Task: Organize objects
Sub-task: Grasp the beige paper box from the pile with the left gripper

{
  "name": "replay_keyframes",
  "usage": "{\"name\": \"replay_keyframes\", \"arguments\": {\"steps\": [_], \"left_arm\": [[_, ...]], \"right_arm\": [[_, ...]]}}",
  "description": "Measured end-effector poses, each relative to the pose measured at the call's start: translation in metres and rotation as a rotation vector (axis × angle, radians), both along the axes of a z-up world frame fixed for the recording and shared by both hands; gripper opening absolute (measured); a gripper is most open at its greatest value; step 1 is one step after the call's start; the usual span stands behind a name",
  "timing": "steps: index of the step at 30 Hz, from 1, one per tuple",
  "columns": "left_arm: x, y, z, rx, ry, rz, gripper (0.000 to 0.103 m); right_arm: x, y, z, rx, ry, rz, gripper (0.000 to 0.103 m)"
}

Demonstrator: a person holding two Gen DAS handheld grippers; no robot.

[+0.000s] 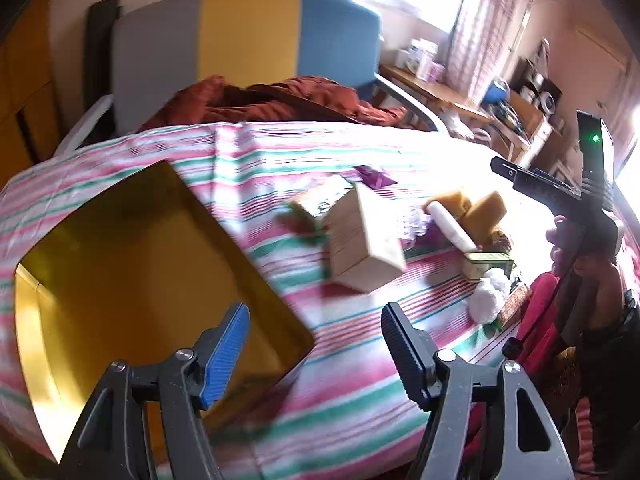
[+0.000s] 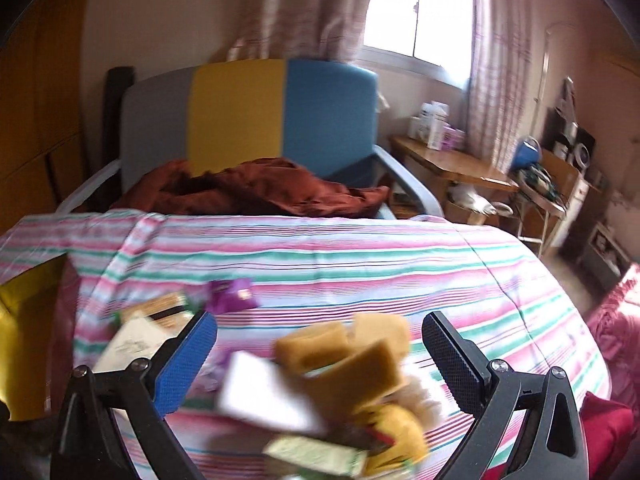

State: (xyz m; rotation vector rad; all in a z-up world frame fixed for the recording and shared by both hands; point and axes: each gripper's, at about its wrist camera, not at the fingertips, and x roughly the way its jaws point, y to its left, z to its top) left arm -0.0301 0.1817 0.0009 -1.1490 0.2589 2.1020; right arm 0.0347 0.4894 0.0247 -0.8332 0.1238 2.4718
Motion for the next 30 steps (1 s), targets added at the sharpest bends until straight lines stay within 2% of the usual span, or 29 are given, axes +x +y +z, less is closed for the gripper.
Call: {"name": "replay_keyframes", "arguments": {"steps": [2, 6, 9, 15, 20, 26, 30], "left_arm": [[-0.004, 0.022, -0.001, -0.019, -0.007, -0.042, 0.070], [-0.022, 0.054, -0.014, -0.036, -0.073, -0.082, 0.069], [-0.038, 0.072, -0.024, -0.026, -0.125, -0.100, 0.069], [-0.070, 0.098, -0.055, -0.057, -0.242, -0.107, 0.068], [-0.084, 0.104, -0.072, -0.028, -0.336, -0.110, 0.072], [-0.085, 0.117, -0.080, -0.019, -0.380, -0.128, 0.071], [-0.078, 0.118, -0.073, -0.001, -0.322, -0.134, 0.061]], "right_arm": [[0.004, 0.014, -0.003, -0.032, 0.021, -0.011, 0.103], [0.004, 0.033, -0.014, -0.144, 0.036, -0.017, 0.103], [0.007, 0.031, -0.012, -0.158, 0.059, -0.007, 0.103], [0.015, 0.041, -0.011, -0.232, 0.103, -0.003, 0.103], [0.015, 0.043, -0.010, -0.248, 0.108, 0.001, 0.103], [0.013, 0.042, -0.010, -0.244, 0.102, 0.008, 0.103], [0.012, 0.040, -0.011, -0.232, 0.094, 0.006, 0.103]]}}
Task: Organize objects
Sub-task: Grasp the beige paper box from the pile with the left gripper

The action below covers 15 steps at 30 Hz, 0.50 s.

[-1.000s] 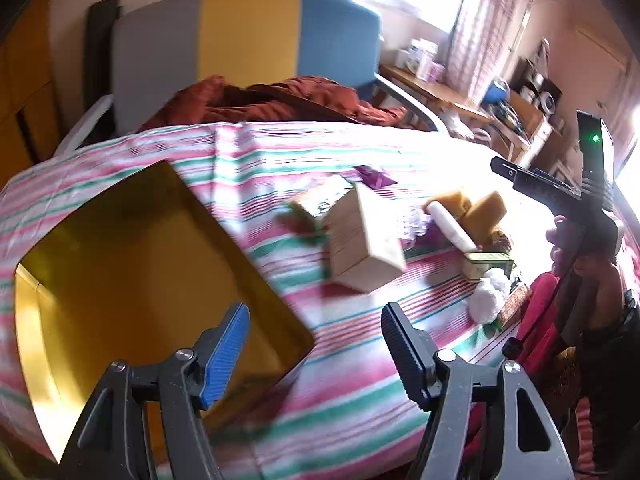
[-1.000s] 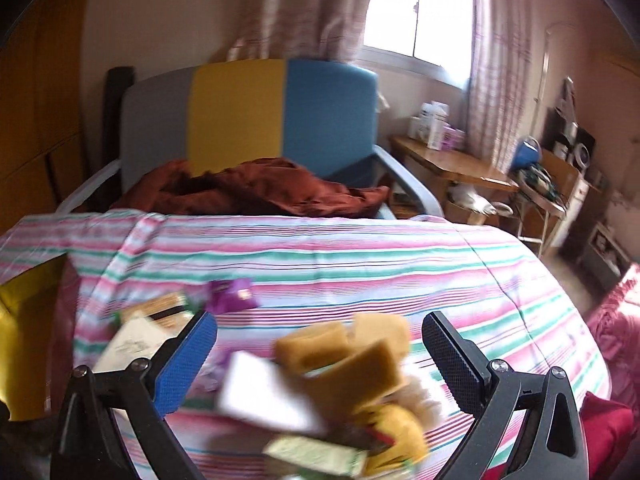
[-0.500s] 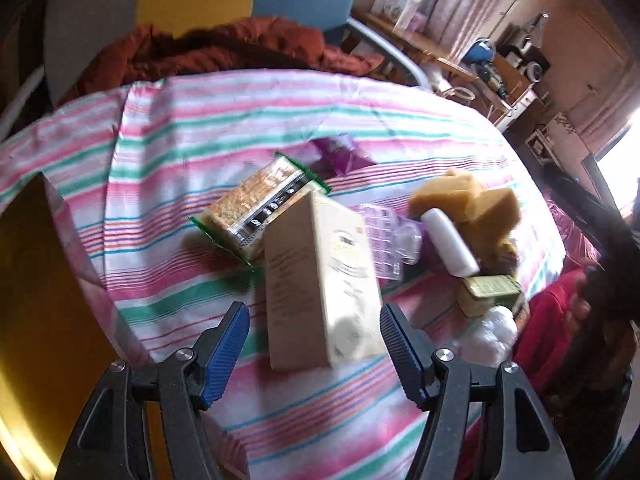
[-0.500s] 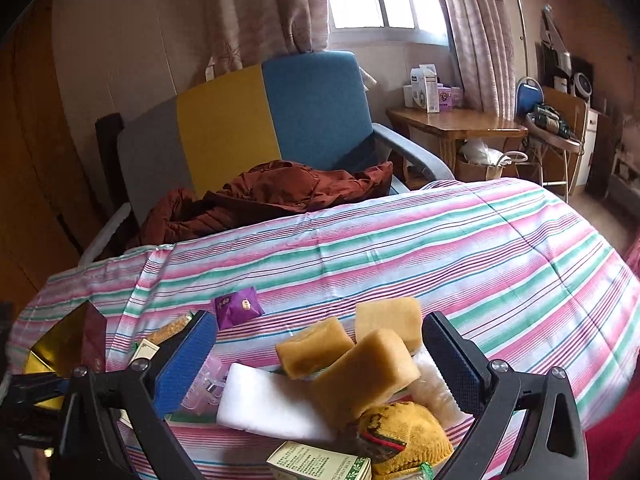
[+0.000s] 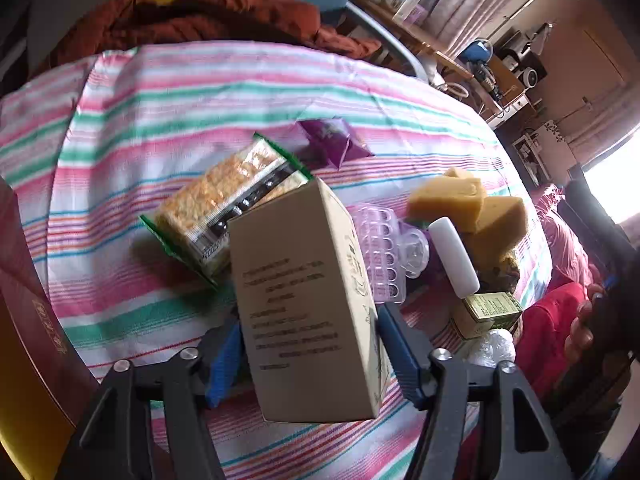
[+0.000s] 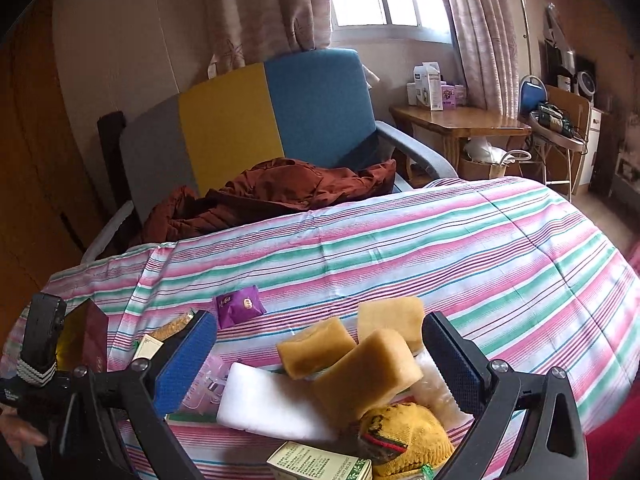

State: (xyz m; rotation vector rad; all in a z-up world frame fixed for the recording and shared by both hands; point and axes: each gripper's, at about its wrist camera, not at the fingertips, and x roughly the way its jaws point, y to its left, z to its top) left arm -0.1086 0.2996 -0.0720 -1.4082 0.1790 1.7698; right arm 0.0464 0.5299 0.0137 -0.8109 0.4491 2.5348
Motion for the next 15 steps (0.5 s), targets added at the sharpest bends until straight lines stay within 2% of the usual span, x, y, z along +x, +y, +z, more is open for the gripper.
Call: {"name": "replay_keyframes", "arguments": {"steps": [3, 8, 10, 12, 15], "left_arm": [[0.004, -0.010, 0.014, 0.043, 0.046, 0.023, 0.054], [0.017, -0.038, 0.039, 0.078, 0.133, 0.041, 0.050], [0.023, -0.048, 0.046, 0.079, 0.170, 0.037, 0.050], [0.027, -0.059, 0.046, 0.084, 0.170, 0.032, 0.050], [0.035, -0.069, 0.045, 0.083, 0.188, 0.021, 0.050]], "right_arm": [[0.000, 0.000, 0.000, -0.005, -0.002, 0.008, 0.103], [-0.004, -0.009, 0.000, 0.006, -0.006, 0.068, 0.103], [-0.008, -0.019, 0.001, 0.025, -0.011, 0.127, 0.103], [-0.014, -0.034, -0.001, 0.043, -0.027, 0.225, 0.103], [-0.029, -0.065, -0.009, 0.093, -0.105, 0.386, 0.103]]}}
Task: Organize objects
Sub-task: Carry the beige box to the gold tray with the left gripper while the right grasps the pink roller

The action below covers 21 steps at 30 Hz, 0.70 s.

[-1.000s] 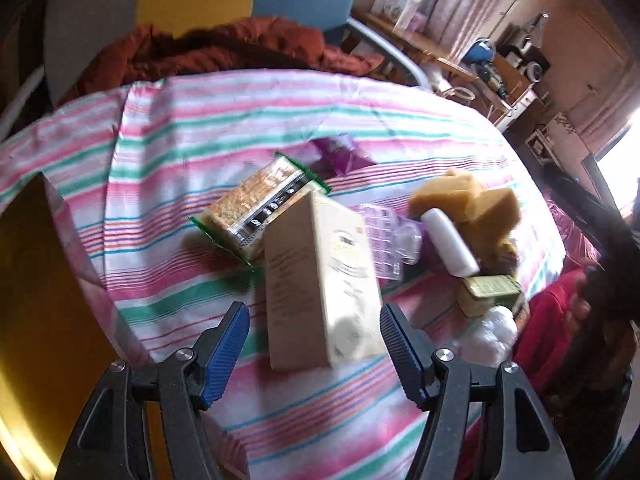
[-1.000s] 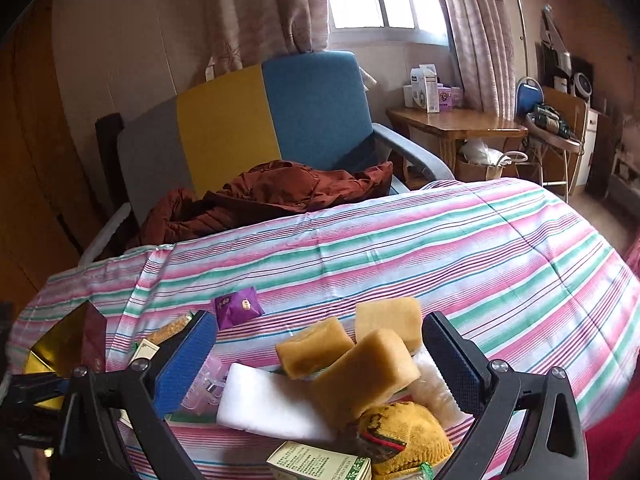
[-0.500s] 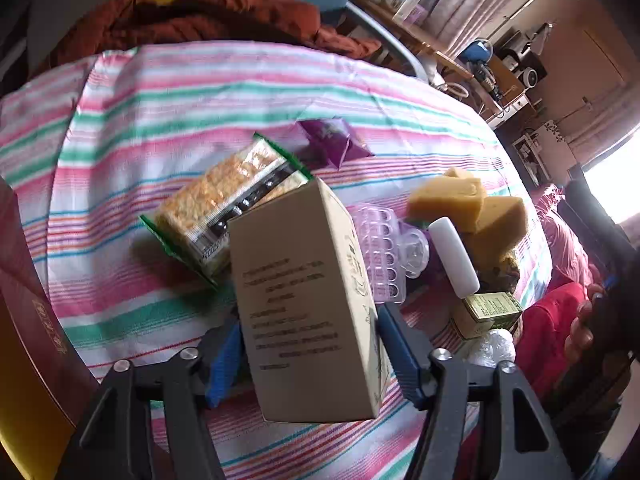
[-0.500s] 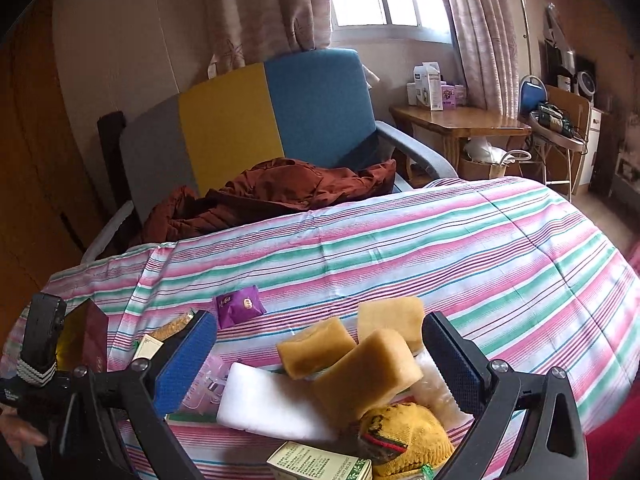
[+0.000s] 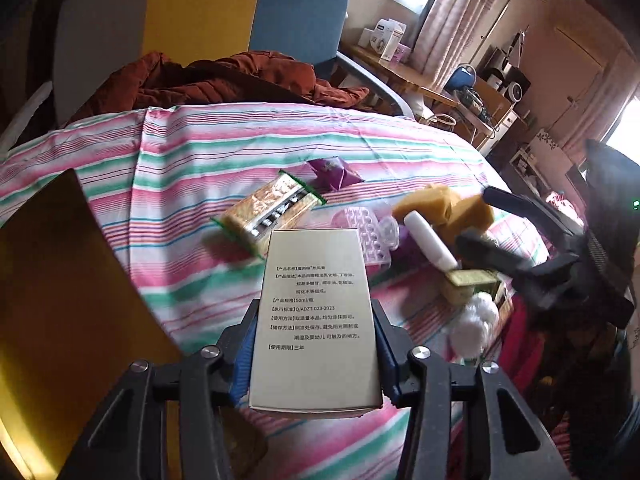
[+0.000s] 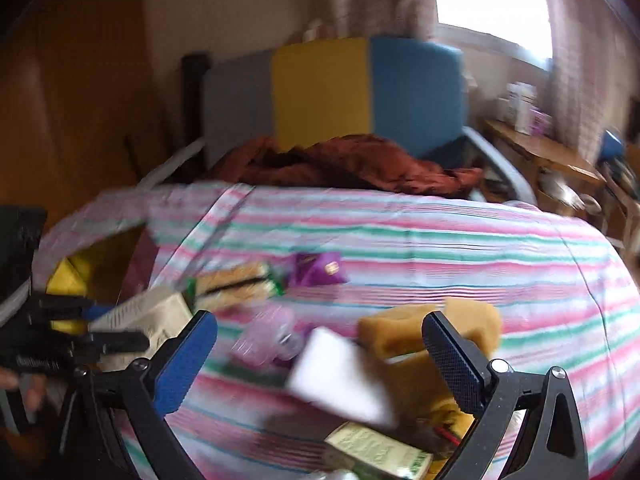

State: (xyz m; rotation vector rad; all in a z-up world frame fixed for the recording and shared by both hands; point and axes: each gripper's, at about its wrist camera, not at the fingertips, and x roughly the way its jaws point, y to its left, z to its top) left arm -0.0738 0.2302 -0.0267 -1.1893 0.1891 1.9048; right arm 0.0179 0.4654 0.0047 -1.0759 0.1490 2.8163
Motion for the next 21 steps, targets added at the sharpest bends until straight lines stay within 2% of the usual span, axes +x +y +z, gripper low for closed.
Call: {"name": "replay_keyframes", "arguments": {"steps": [4, 6, 12, 16, 18, 19, 20, 21], "left_arm": [[0.007, -0.019, 0.015, 0.059, 0.010, 0.016, 0.050], [0.009, -0.032, 0.022, 0.085, 0.006, 0.037, 0.050], [0.012, -0.065, 0.032, 0.131, -0.015, 0.084, 0.050], [0.011, -0.083, 0.032, 0.149, -0.030, 0.119, 0.050], [0.011, -0.090, 0.031, 0.151, -0.037, 0.133, 0.050], [0.011, -0.094, 0.030, 0.152, -0.039, 0.143, 0.050], [0.010, -0.098, 0.029, 0.153, -0.041, 0.150, 0.050], [0.010, -0.102, 0.028, 0.155, -0.044, 0.158, 0.050]], "right_arm": [[-0.024, -0.038, -0.017, 0.187, -0.167, 0.216, 0.103], [-0.040, -0.045, -0.027, 0.247, -0.260, 0.280, 0.103], [-0.079, -0.059, -0.050, 0.436, -0.490, 0.425, 0.103], [-0.100, -0.059, -0.063, 0.459, -0.598, 0.459, 0.101], [-0.107, -0.059, -0.073, 0.477, -0.635, 0.466, 0.090], [-0.109, -0.059, -0.078, 0.480, -0.653, 0.473, 0.073], [-0.112, -0.060, -0.081, 0.469, -0.667, 0.477, 0.062], [-0.113, -0.060, -0.083, 0.457, -0.674, 0.472, 0.062]]}}
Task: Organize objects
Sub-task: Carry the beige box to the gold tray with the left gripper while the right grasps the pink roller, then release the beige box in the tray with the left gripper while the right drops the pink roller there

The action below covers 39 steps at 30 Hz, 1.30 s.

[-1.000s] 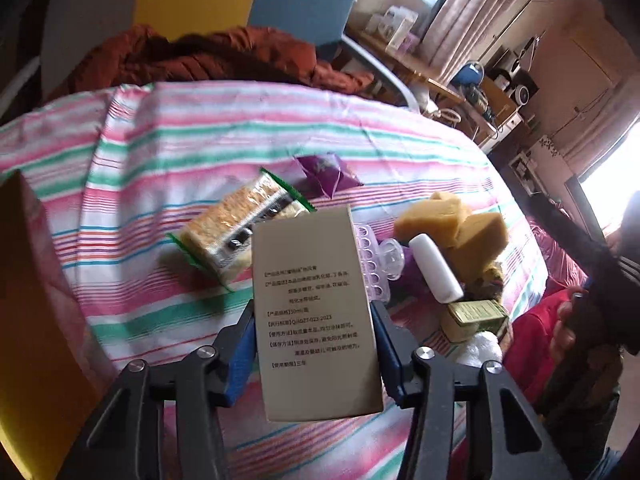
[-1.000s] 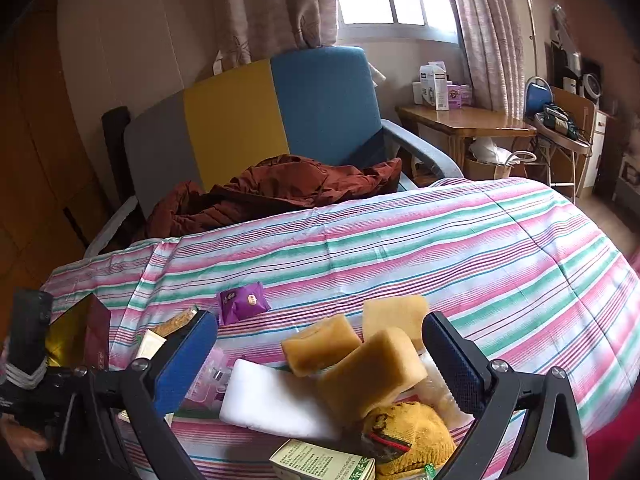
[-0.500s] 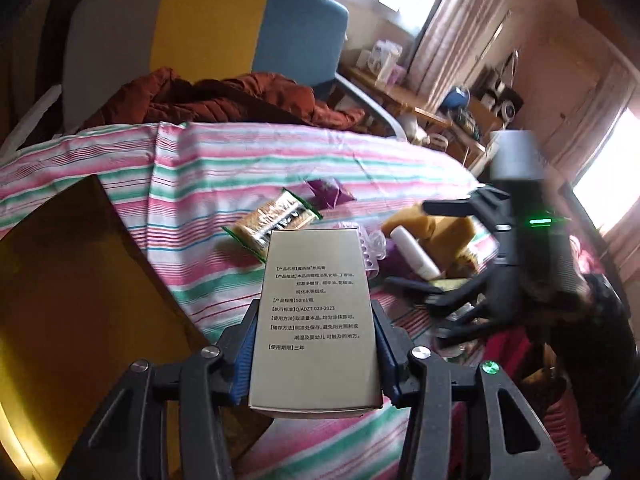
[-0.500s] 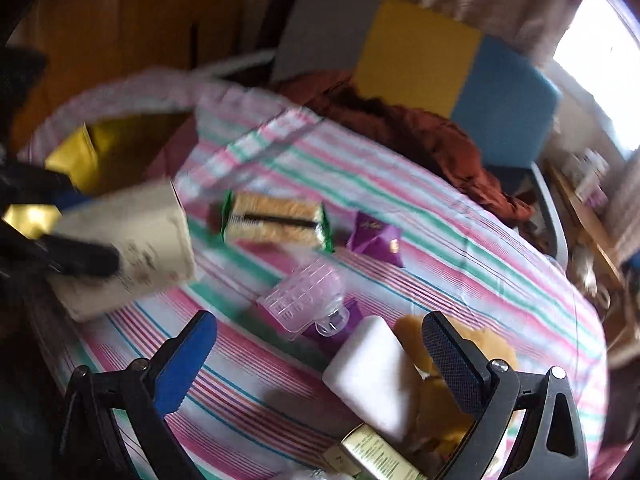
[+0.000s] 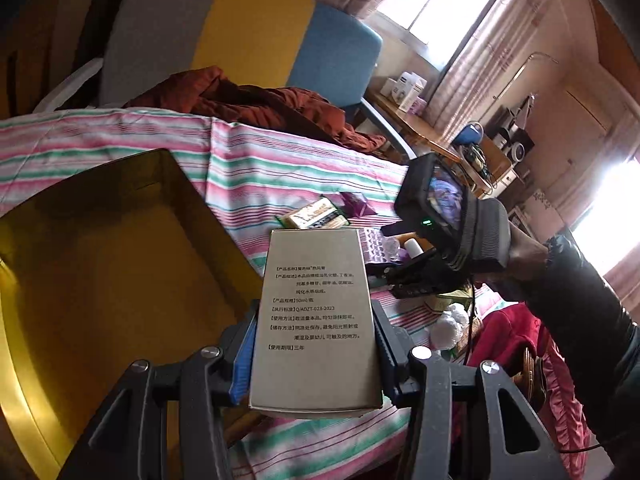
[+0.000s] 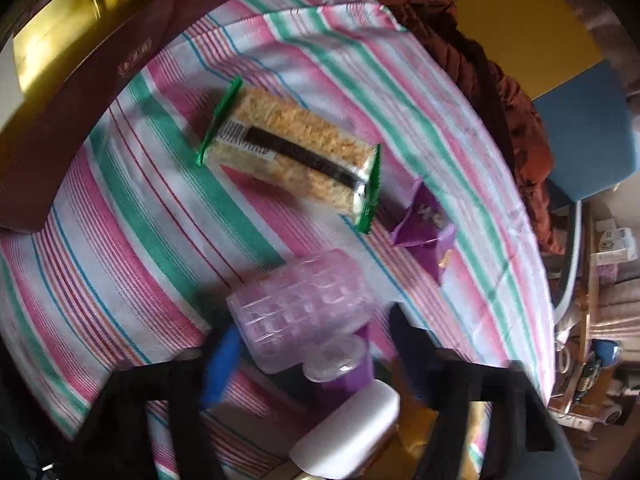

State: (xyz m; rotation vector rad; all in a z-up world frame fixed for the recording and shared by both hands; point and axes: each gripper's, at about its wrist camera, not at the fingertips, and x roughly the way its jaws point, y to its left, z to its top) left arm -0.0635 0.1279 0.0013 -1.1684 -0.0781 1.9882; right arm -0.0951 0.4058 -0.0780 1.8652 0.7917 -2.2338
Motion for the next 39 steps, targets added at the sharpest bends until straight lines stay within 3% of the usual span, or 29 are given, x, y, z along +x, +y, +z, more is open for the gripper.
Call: {"name": "replay_keyframes", "arguments": {"steps": [6, 11, 18, 24, 27, 28, 31, 34, 39], "left_arm": [[-0.002, -0.033, -0.002, 0.020, -0.011, 0.078, 0.050], [-0.014, -0.074, -0.003, 0.001, 0.017, 0.208, 0.050], [-0.063, -0.122, -0.004, -0.111, 0.135, 0.409, 0.051], [-0.081, -0.151, -0.002, -0.199, 0.209, 0.586, 0.061], [-0.075, -0.164, 0.000, -0.178, 0.198, 0.603, 0.063], [-0.072, -0.167, 0.000, -0.171, 0.191, 0.599, 0.063], [-0.057, -0.174, -0.001, -0.169, 0.190, 0.606, 0.063], [-0.042, -0.183, -0.001, -0.145, 0.166, 0.615, 0.063], [-0.024, -0.186, -0.004, -0.133, 0.130, 0.621, 0.063]], "right_arm": [[0.012, -0.003, 0.023, -0.094, 0.094, -0.019, 0.061], [0.024, -0.020, 0.056, -0.161, 0.207, -0.034, 0.061], [0.030, -0.093, 0.093, -0.305, 0.331, 0.020, 0.061], [0.020, -0.177, 0.093, -0.464, 0.336, 0.078, 0.062], [0.016, -0.213, 0.084, -0.534, 0.313, 0.093, 0.068], [0.016, -0.224, 0.081, -0.544, 0.314, 0.099, 0.075], [0.020, -0.250, 0.076, -0.543, 0.329, 0.123, 0.076], [0.028, -0.271, 0.073, -0.472, 0.365, 0.135, 0.076], [0.045, -0.279, 0.077, -0.406, 0.428, 0.126, 0.082]]}}
